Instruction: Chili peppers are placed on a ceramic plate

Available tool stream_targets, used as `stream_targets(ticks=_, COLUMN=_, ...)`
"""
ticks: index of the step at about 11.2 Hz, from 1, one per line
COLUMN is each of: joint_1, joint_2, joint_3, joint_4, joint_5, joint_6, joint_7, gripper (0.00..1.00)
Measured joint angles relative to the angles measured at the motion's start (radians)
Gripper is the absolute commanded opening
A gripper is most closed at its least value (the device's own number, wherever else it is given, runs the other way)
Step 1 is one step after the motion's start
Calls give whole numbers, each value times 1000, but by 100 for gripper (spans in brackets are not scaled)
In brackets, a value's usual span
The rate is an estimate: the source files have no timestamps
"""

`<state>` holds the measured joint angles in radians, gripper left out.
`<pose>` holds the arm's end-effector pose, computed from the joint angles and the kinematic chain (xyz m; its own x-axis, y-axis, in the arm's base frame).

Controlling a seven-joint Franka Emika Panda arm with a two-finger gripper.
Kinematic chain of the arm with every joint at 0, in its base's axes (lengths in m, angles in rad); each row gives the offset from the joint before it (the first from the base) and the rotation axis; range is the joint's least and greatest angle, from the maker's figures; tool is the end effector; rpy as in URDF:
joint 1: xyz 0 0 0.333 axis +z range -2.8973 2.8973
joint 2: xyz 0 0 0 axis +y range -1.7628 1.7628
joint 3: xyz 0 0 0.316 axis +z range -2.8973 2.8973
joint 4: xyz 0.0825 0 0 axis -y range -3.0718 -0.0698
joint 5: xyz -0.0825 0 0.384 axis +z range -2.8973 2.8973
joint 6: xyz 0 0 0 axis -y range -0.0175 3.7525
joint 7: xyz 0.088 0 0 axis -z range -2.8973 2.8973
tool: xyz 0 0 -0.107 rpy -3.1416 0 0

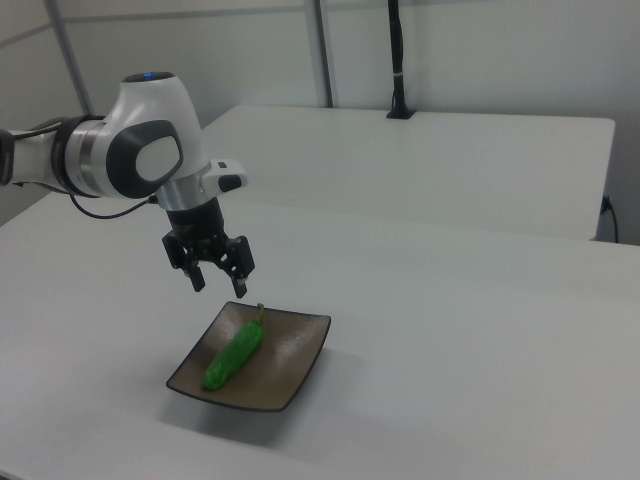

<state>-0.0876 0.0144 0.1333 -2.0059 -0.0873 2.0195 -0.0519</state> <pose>0.5564 0.0201 0.4484 0.9908 0.1349 -0.0061 0.1349 -0.9879 0.0764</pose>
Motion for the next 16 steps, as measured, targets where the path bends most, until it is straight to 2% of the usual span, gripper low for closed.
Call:
stream_targets(ticks=4, joint_1=3, joint_2=-10, joint_3=0, joint_4=26, joint_5=13, joint_6=1, joint_7=27, gripper=100)
stream_targets(ticks=7, joint_1=10, joint_2=-12, joint_3=1, joint_4=83, joint_5=27, joint_6=-5, joint_7=45, gripper=100)
stream_targets(ticks=10, joint_1=41, joint_2=7, joint_3=1, joint_4=196, joint_5=31, joint_6=-120, joint_7=81, gripper=100)
stream_targets(ticks=14, joint_1=85, joint_2=28, joint_3=1, joint_4=262, joint_5=33, joint_6=-130, joint_7=167, gripper=100)
stream_targets(ticks=16, joint_1=123, joint_2=46, joint_3=-15, joint_4=279, joint_5=74, joint_6=-130, joint_7=200, gripper=100)
